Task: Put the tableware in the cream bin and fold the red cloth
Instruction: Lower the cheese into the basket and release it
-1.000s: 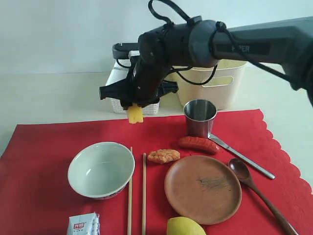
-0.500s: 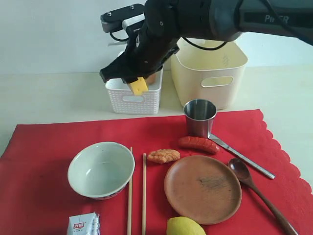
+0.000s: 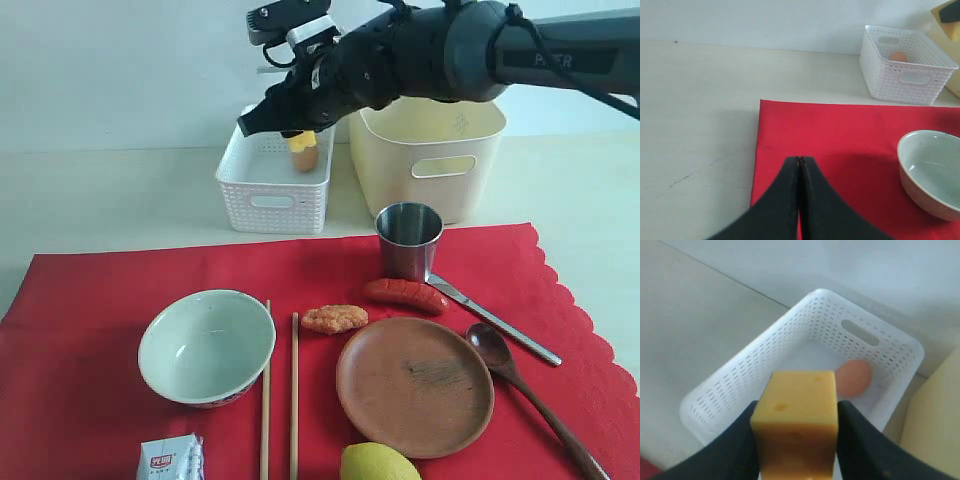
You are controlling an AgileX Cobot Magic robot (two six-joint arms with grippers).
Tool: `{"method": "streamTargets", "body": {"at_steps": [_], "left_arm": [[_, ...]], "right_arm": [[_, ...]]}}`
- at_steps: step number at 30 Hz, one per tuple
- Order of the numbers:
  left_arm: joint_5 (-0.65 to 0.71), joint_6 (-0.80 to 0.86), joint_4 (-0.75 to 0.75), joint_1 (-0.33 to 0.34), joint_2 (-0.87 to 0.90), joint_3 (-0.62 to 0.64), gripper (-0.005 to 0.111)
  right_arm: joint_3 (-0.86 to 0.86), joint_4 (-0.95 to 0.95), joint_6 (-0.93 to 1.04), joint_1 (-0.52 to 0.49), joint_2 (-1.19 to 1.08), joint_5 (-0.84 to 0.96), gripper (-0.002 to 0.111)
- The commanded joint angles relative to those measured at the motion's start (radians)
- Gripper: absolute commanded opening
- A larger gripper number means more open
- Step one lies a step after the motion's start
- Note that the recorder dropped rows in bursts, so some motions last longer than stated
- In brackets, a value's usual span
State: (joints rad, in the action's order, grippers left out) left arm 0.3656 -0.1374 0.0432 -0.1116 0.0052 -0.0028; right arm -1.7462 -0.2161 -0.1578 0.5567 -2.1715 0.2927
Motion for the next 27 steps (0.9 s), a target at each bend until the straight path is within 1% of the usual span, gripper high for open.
{"method": "streamTargets", "body": {"at_steps": [1,7,14,16,18,20,23,25,27], "left_arm": [[-0.009,-0.001,0.0,0.003,-0.005,0.003,0.0],[-0.009,-0.001,0.0,0.003,-0.005,0.003,0.0],[-0.009,-0.001,0.0,0.003,-0.005,0.003,0.0],[-0.009,-0.001,0.0,0.003,-0.005,0.003,0.0],[-0.009,-0.001,0.0,0.003,-0.005,0.003,0.0],[-0.009,-0.001,0.0,0.003,-0.005,0.003,0.0],[-0.009,-0.001,0.0,0.003,-0.005,0.003,0.0],[-0.009,-0.001,0.0,0.003,-0.005,0.003,0.0],[-0.009,-0.001,0.0,0.003,-0.005,0.003,0.0]], "right_arm": [[0.003,-0.009,-0.002,-0.014,-0.033,-0.08,0.0],[0.003,-0.029,0.0,-0.015,-0.087,-0.131,0.0],[0.003,-0.055,0.0,-0.015,-0.129,-0.145,0.0],[0.003,-0.055,0.0,-0.017,-0.138,-0.143,0.002],[0.003,-0.055,0.0,-0.017,-0.148,-0.143,0.01],[0.003,-0.055,0.0,-0.017,-0.158,-0.141,0.02],[0.003,-0.055,0.0,-0.017,-0.168,-0.137,0.046],[0.003,-0.055,0.0,-0.017,-0.165,-0.127,0.065],[0.003,-0.055,0.0,-0.017,-0.155,-0.115,0.078]]}}
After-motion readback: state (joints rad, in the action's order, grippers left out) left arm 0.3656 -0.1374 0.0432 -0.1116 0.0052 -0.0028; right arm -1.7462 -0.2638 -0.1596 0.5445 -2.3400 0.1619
